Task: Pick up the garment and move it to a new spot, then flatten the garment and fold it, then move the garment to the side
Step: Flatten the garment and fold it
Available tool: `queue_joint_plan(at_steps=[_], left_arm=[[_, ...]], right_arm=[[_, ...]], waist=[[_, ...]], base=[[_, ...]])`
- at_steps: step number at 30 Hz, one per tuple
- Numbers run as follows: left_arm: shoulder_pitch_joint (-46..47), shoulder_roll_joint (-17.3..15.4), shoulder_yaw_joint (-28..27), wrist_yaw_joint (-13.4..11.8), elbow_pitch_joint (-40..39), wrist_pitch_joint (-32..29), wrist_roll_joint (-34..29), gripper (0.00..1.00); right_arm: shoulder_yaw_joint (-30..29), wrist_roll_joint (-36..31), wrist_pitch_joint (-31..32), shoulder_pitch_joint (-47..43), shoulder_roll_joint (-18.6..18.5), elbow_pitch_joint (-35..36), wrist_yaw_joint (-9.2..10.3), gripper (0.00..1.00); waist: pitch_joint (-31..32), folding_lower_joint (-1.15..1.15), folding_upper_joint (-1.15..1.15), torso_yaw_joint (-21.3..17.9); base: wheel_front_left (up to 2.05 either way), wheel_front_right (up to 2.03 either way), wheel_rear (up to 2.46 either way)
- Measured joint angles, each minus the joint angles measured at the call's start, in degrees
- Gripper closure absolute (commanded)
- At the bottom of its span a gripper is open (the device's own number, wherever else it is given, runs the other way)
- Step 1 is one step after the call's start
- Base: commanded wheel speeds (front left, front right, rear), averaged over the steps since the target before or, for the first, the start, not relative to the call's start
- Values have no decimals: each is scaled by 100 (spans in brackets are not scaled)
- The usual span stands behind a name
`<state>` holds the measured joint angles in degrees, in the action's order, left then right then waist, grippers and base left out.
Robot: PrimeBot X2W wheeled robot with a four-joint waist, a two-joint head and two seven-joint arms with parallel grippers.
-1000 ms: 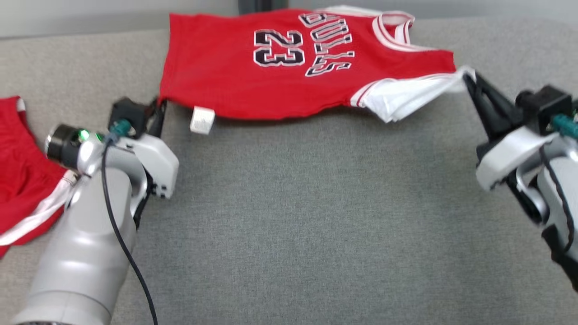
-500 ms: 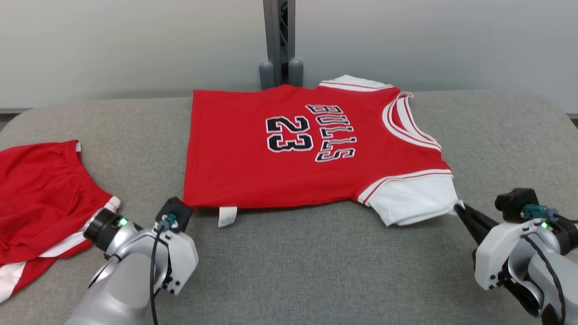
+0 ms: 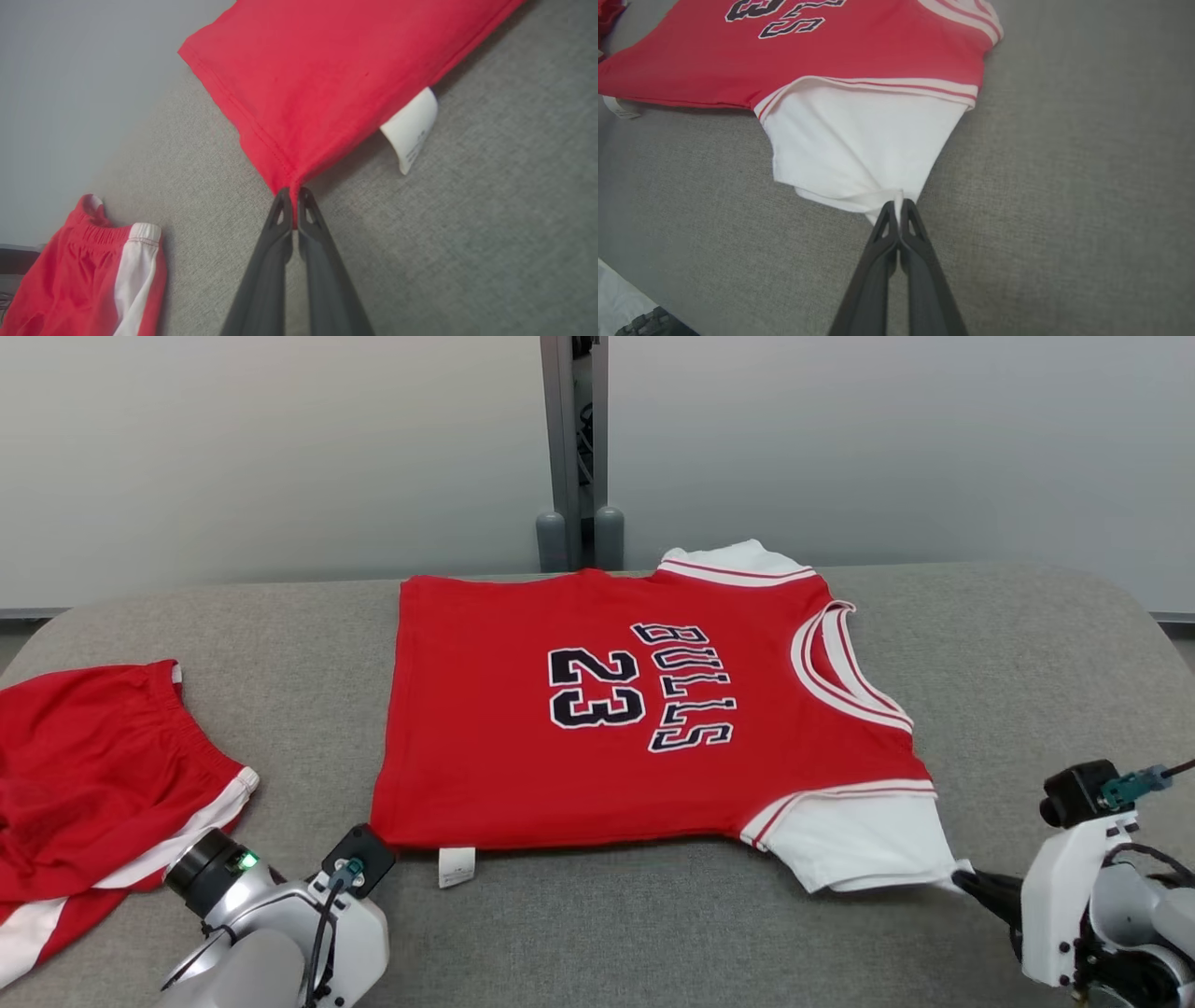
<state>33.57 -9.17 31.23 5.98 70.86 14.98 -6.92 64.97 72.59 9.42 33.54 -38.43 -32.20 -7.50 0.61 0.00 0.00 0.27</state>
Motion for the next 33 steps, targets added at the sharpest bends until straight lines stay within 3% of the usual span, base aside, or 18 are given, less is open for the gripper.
queue_joint_plan(at_steps=[5,15,20,28,30,33], left_arm=[[-44,-146,211,0,-19,0,-127,100],[-273,-191,583,143,132,-300,-47,100],[-510,-118,1217,134,180,-509,359,100],[-715,-234,2501,73,-249,-1415,1817,100],[-798,-464,2898,64,-794,-1849,2384,100],[-877,-1124,3550,64,-2039,-2695,3365,100]], right_arm=[[-37,990,1045,-17,-339,583,0,100],[138,1319,2048,-97,-870,1136,0,100],[259,1277,2256,-216,-1096,1243,0,100],[396,1250,2495,-471,-1285,1411,0,100],[397,1247,2513,-503,-1327,1458,0,100],[377,1189,2476,-553,-1383,1457,0,100]], waist=[[64,0,0,-31],[198,0,0,-78],[274,0,0,-66],[401,0,0,-25],[427,0,0,-10],[454,0,0,14]], base=[[0,0,0],[0,0,0],[0,0,0],[0,0,0],[0,0,0],[0,0,0]])
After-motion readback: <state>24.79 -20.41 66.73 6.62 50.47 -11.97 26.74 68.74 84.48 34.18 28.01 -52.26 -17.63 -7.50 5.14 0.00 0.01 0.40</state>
